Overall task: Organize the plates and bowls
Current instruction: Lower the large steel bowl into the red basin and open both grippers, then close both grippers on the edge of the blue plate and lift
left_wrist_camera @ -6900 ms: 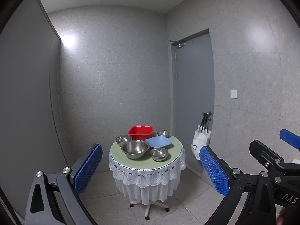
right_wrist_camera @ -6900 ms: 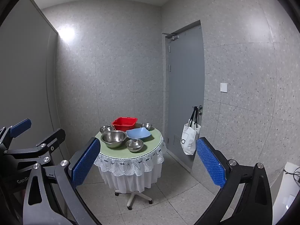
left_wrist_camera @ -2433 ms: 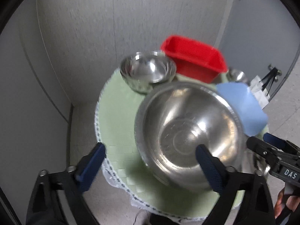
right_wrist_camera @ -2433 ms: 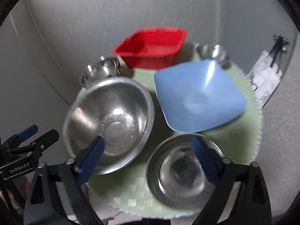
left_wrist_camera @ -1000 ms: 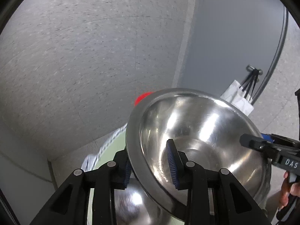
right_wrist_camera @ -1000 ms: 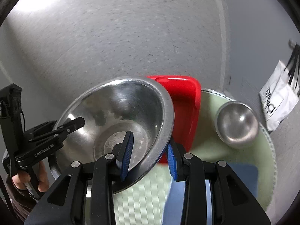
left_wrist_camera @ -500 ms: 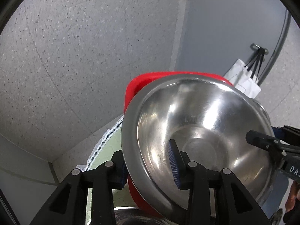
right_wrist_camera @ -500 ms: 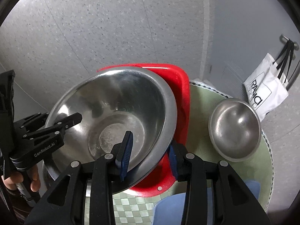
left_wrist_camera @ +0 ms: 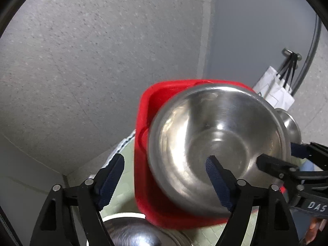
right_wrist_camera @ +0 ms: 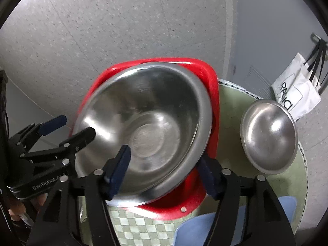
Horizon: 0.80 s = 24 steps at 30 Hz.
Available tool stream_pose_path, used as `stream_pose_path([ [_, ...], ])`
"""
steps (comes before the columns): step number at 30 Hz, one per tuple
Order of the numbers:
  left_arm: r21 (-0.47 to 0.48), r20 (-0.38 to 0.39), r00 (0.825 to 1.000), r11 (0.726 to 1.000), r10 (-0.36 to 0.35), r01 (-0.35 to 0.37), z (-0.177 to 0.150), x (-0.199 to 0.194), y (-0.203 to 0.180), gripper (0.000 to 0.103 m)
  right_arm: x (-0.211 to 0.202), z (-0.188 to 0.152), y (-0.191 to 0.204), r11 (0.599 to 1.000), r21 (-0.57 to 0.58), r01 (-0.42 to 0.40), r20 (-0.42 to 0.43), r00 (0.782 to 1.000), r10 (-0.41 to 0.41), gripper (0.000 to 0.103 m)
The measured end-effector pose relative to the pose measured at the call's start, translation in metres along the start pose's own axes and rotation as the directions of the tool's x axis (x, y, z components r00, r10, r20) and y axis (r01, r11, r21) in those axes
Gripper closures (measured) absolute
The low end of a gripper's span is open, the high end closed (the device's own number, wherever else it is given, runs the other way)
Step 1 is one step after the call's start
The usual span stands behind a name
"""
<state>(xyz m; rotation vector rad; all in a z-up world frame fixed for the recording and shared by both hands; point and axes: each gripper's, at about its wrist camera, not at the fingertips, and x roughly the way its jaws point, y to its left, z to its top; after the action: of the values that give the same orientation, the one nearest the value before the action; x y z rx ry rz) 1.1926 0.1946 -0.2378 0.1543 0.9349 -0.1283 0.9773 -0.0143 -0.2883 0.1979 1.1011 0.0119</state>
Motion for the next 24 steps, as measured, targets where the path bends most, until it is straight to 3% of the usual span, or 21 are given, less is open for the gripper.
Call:
stream_pose_path([
  [4, -0.012, 0.066, 0.997, 1.0, 0.03, -0.029, -0.013, -0.033, -0.017, 0.023, -0.035, -0.008, -0.007, 0.999, -0.006, -0.05, 0.057, 0.997, 0.051, 0.032],
  [7, -0.041, 0.133, 0.99, 0.998, 0.045, -0.04, -0.03, -0.064, -0.036, 0.014, -0.074, -0.017, -0.018, 0.999, -0.026, -0.045, 0.121, 0.992, 0.048, 0.027],
  [12, -0.064, 0.178, 0.984, 0.997, -0.027, 0.039, -0.072, -0.097, -0.084, 0.009, -0.123, -0.052, -0.061, 0.997, -0.048, 0.065, 0.162, 0.985, -0.056, 0.023],
  [19, -0.016, 0.077, 0.994, 0.997, -0.079, 0.081, -0.125, -0.084, -0.144, 0.009, -0.125, -0.106, -0.134, 0.993, 0.034, 0.11, 0.069, 0.991, -0.112, 0.023],
  [24, -0.014, -0.033, 0.997, 0.998, -0.064, 0.064, -0.136, -0.048, -0.16, 0.011, -0.104, -0.139, -0.168, 0.99, 0.101, 0.102, -0.013, 0.995, -0.102, 0.023],
])
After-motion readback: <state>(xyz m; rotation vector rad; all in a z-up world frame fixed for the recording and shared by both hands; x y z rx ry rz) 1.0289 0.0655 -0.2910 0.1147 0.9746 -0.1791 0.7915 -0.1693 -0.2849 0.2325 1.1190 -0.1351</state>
